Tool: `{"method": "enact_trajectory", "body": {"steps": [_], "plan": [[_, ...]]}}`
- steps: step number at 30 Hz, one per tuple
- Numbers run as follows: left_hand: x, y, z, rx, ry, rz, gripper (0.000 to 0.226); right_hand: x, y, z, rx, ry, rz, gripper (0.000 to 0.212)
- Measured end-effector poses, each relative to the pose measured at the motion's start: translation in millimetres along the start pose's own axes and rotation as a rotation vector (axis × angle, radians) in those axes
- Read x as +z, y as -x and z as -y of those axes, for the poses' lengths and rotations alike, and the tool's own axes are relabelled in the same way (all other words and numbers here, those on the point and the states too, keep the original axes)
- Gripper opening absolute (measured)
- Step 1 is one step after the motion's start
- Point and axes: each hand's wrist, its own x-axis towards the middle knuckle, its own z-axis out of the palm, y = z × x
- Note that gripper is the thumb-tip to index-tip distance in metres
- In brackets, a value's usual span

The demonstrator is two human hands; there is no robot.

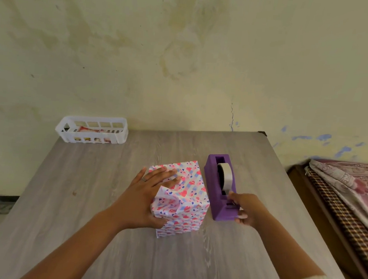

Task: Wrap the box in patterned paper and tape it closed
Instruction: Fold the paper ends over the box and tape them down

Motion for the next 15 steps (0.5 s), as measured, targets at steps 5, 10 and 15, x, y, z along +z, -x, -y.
{"method": "enact_trajectory", "body": {"steps": [5, 10, 15], "plan": [[0, -1, 1, -0.003, 0.005, 0.008, 0.094, 0, -1, 12, 0.083, -0.237, 0.036, 0.007], [0, 0, 0, -0.016, 0.022, 0.011, 0.095, 9, -1, -5, -0.071, -0.38, -0.021, 0.006], [1, -1, 0, -0.006, 0.025, -0.009, 0.094, 9, 7, -14, -0.226, -0.591, -0.042, 0.007]]}}
